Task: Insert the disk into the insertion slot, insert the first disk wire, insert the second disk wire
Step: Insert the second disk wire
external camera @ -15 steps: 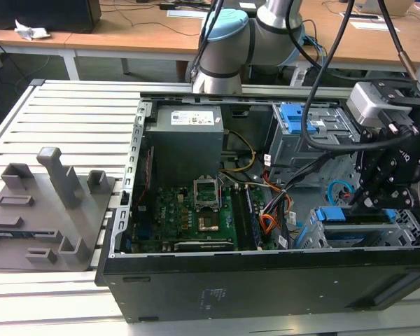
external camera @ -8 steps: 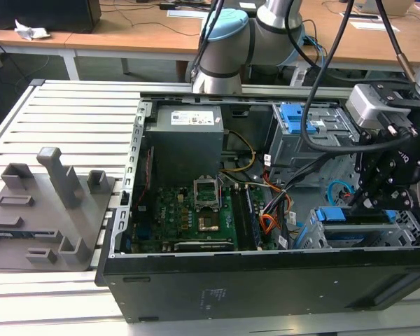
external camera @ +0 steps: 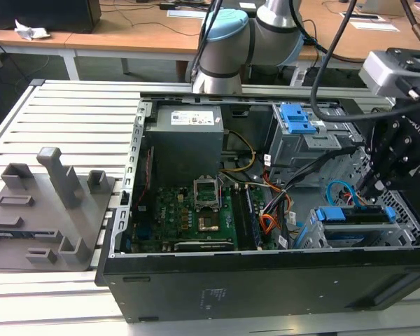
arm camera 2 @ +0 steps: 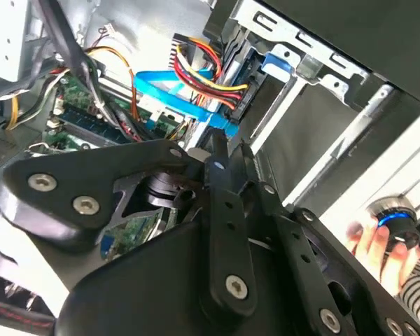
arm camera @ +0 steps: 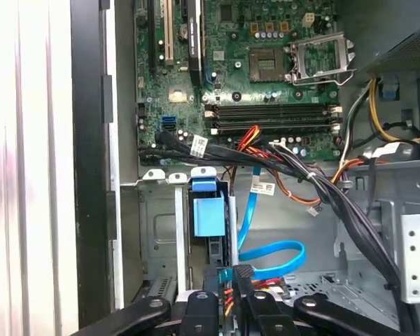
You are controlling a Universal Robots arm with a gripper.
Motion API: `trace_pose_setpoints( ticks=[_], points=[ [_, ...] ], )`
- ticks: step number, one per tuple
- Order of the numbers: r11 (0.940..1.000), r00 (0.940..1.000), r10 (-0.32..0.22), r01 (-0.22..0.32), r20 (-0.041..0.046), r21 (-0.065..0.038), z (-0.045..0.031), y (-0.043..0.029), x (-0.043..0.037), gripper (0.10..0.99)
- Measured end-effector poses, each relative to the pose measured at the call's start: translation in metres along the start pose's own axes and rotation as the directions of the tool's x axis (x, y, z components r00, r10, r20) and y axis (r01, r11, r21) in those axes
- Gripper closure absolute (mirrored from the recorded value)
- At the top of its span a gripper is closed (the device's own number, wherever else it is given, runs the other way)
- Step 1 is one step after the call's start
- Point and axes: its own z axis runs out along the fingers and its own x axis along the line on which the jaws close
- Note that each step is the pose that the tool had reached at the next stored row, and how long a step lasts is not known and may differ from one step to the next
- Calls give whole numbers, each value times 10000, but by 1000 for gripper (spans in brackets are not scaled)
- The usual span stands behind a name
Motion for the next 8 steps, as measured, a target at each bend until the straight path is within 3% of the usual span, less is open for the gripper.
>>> trace_pose_setpoints(
  ticks=[2,8],
  points=[
    [10000,10000,-1,1,0,0,-61,4,-13,980],
    [10000,10000,-1,1,-1,0,-59,53,-10,980]
  ],
)
